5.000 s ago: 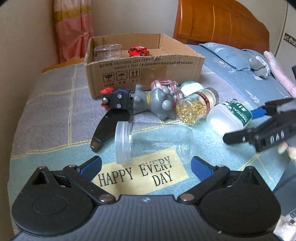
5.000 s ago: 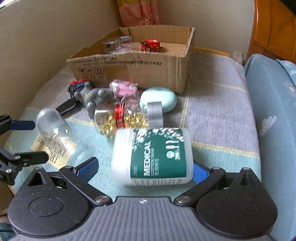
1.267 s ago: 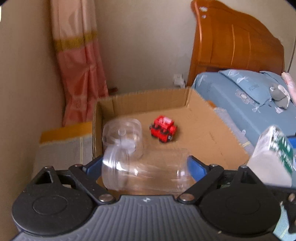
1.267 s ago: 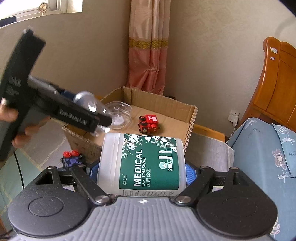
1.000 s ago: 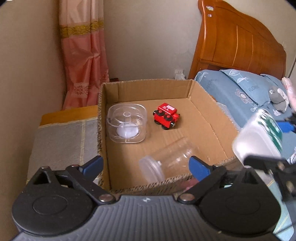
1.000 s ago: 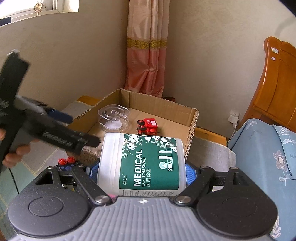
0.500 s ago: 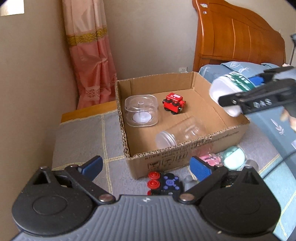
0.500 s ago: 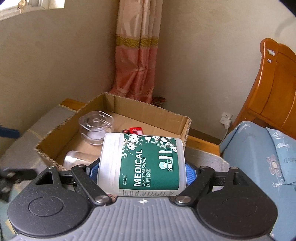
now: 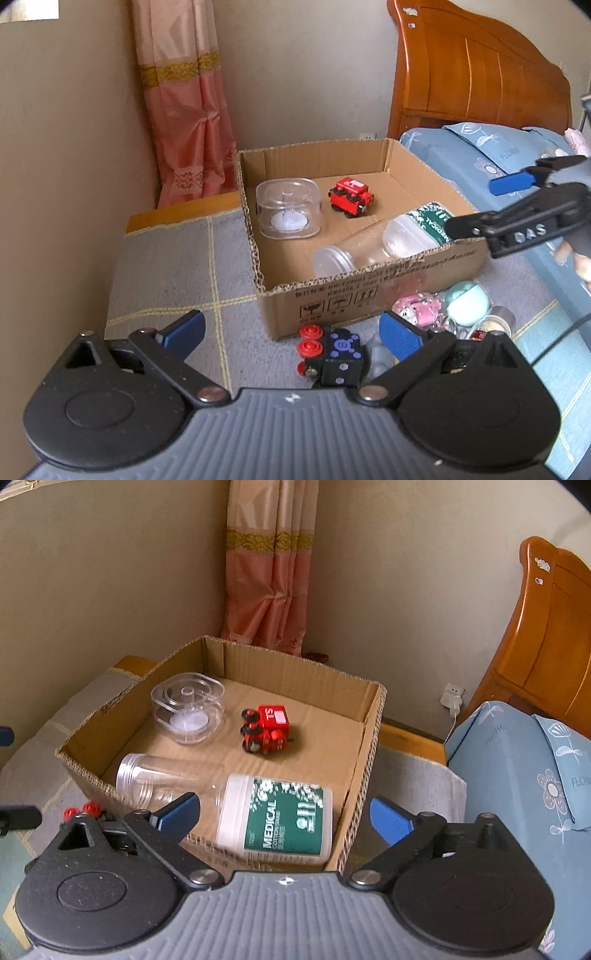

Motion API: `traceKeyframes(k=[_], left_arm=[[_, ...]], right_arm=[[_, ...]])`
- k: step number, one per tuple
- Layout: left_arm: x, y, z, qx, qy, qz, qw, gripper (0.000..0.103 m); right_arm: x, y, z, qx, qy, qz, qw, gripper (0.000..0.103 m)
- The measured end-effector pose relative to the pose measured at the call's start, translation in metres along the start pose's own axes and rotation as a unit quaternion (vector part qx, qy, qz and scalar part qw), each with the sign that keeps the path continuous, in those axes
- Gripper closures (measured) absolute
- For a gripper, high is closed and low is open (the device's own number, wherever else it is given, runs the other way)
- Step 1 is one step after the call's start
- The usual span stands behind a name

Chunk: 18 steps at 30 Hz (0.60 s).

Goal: Organize rigid objects

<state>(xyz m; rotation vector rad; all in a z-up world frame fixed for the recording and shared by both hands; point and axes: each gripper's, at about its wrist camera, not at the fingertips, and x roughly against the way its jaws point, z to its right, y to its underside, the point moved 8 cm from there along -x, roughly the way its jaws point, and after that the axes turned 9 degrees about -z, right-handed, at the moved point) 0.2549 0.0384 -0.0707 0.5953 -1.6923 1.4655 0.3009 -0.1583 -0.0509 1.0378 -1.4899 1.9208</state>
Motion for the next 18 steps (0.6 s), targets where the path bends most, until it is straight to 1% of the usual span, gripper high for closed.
traceKeyframes(k=[2,8,13,18], left_arm=[[0.001,0.003,0.001,0.001,0.000,-0.002,1.0000,0.003],[0.011,0.011,0.004,0.002,-0.006,-0.005,1.0000,0.003],[0.024,0.019,0.008,-0.004,-0.020,-0.006,0.9998,0.003],[0.035,0.032,0.013,-0.008,-0.033,-0.003,0.9994,0.003]], right_arm=[[0.006,0.007,-0.002,0.000,0.000,0.000,1.000,0.000],[0.022,0.026,-0.010,-0.012,-0.019,0.003,1.000,0.000],[0.031,0.045,-0.022,-0.027,-0.045,0.002,0.999,0.000],[0.038,0.069,-0.035,-0.038,-0.060,0.001,0.998,0.000]])
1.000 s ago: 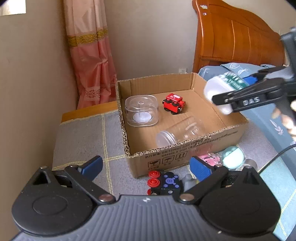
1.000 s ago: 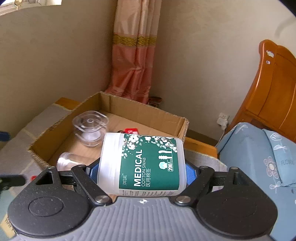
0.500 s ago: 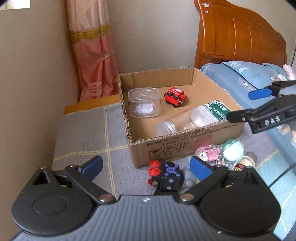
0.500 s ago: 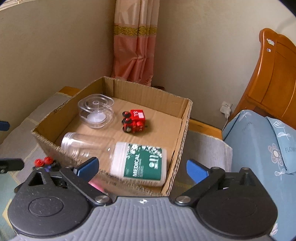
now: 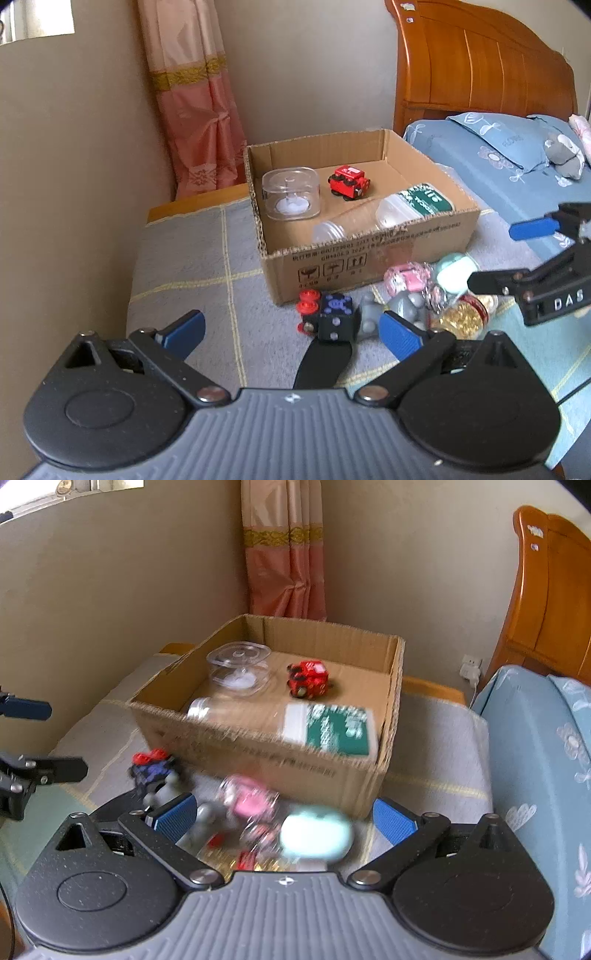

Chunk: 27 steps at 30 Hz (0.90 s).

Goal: Organize rigid objects

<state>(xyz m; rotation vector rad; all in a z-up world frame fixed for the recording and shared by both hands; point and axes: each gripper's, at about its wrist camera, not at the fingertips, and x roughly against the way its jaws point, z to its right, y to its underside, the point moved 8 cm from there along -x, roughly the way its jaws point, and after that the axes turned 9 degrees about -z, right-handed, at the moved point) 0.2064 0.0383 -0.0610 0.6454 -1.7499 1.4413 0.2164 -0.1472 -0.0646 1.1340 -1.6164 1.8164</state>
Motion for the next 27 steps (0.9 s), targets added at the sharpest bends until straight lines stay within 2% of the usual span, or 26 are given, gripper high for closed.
traceKeyframes(k=[7,15,20,24,27], left_arm=[[-0.015,0.032,0.008,0.000,-0.002,-0.001,1.0000,0.001],[-0.056,0.062,0.009,0.011,-0.015,-0.041,0.9990,0.001],[-0.067,0.071,-0.008,0.046,-0.027,-0.055,0.9971,0.001],[-0.070,0.076,-0.027,0.085,-0.019,-0.053,0.9948,0.001],[-0.071,0.080,-0.043,0.102,-0.028,-0.048,0.9932,0.001]], right_arm=[[0.000,0.046,-0.008,-0.029,-0.013,-0.004,0.999,0.000],[-0.024,0.097,-0.012,-0.044,-0.001,-0.041,0.998,0.000],[-0.029,0.105,-0.016,-0.026,0.018,-0.041,0.999,0.000],[-0.033,0.105,-0.020,-0.005,0.036,-0.045,0.998,0.000],[-0.033,0.106,-0.019,-0.011,0.038,-0.036,0.999,0.000]])
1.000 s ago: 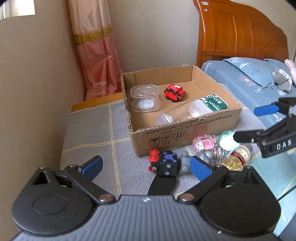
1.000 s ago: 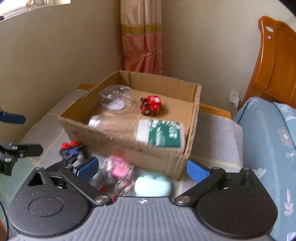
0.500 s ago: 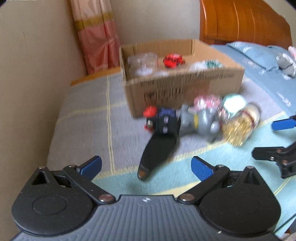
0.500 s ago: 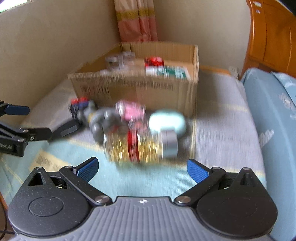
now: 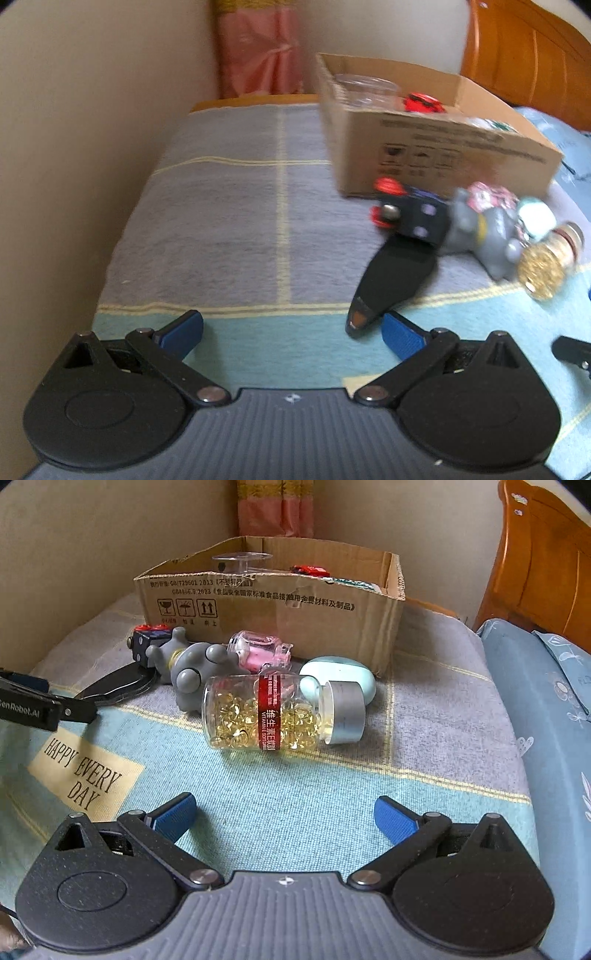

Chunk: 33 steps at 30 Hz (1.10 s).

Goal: Organize rigid objects

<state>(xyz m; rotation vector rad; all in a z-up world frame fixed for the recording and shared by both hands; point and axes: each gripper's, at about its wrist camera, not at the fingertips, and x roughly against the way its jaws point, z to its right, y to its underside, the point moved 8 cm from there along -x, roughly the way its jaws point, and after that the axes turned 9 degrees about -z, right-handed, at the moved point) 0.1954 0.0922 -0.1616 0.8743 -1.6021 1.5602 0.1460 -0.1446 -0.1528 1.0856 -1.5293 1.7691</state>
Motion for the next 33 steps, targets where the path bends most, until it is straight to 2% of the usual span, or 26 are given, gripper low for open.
traceKeyframes(k=[8,15,23,33], left_arm=[[-0.001,-0.006,-0.028,0.033,-0.046,0.001,0.9984,0.001],[0.003,0.003,0.018,0.008,0.028,-0.030,0.9991,0.001],[-0.007,-0.013,0.045,0.022,0.004,-0.028,0.9994,0.001],[-0.017,-0.030,0.046,0.046,0.000,-0.004,0.9989,0.003]], right_arm=[[0.001,0.002,0.000,-0.001,0.002,0.010,1.000,0.000],[0.001,0.003,0.001,-0.002,0.003,0.017,1.000,0.000],[0.002,0.004,0.000,0.000,0.002,0.024,1.000,0.000],[0.001,0.003,0.001,0.005,-0.002,0.035,0.999,0.000]])
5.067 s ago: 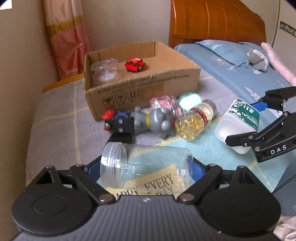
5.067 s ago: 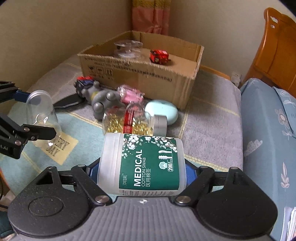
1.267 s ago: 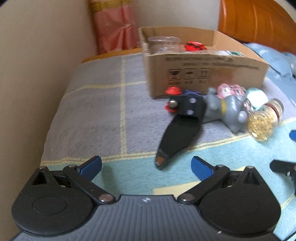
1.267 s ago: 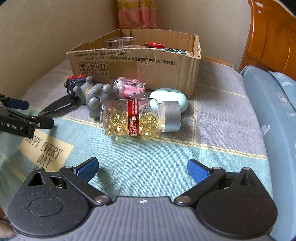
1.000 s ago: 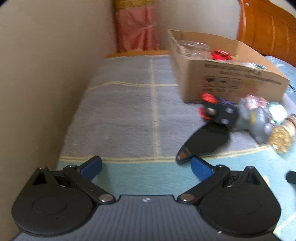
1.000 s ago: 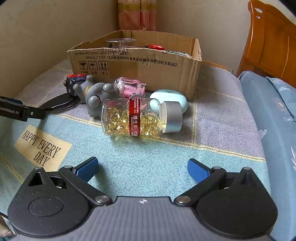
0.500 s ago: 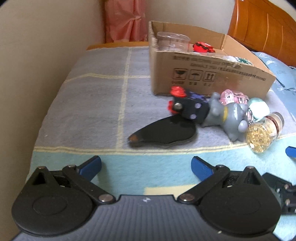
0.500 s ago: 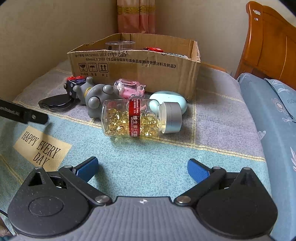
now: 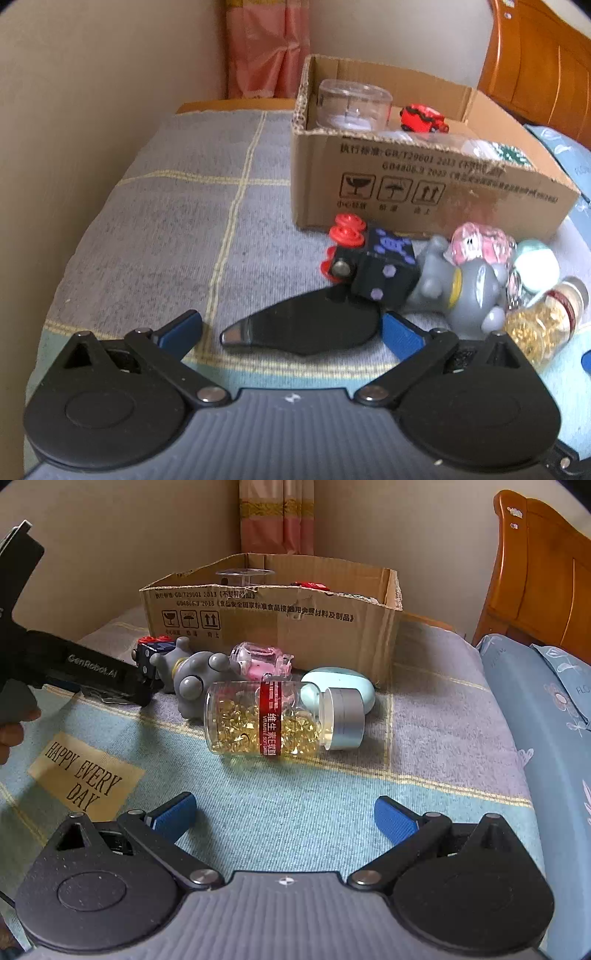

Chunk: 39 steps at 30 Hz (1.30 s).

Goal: Organize rigid objects

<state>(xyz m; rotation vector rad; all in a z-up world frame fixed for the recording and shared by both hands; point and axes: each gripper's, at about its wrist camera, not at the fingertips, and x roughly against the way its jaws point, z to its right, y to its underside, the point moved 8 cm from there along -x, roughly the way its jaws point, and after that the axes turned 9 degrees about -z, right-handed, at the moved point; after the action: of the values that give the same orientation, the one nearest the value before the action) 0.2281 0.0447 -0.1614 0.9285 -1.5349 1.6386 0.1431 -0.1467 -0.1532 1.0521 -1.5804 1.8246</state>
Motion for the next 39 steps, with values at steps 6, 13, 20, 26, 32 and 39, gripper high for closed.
traceKeyframes(k=[6,13,20,26,32,39], left_arm=[[0.007,0.005,-0.003,-0.022,0.011,0.020,0.9995,0.015],[0.018,0.022,-0.019,-0.051,0.022,0.021,0.9982,0.014],[0.020,0.033,-0.026,-0.043,0.012,0.008,0.9990,0.001],[0.016,0.028,-0.018,-0.030,0.005,0.007,0.9995,0.001],[0.016,0.029,-0.014,-0.022,0.001,0.018,0.9996,0.001],[0.013,0.025,-0.014,-0.003,-0.010,0.013,0.9999,0.001]], right_arm=[[0.000,0.000,-0.001,-0.001,0.001,0.005,1.000,0.000],[0.000,0.000,-0.001,-0.001,0.001,0.005,1.000,0.000],[0.000,0.000,-0.001,0.004,-0.002,0.005,1.000,0.000],[-0.005,-0.008,0.001,0.029,-0.021,-0.006,0.999,0.000],[-0.012,-0.017,0.000,0.033,-0.025,-0.007,0.999,0.000],[-0.014,-0.023,0.003,0.014,-0.023,-0.012,1.000,0.000]])
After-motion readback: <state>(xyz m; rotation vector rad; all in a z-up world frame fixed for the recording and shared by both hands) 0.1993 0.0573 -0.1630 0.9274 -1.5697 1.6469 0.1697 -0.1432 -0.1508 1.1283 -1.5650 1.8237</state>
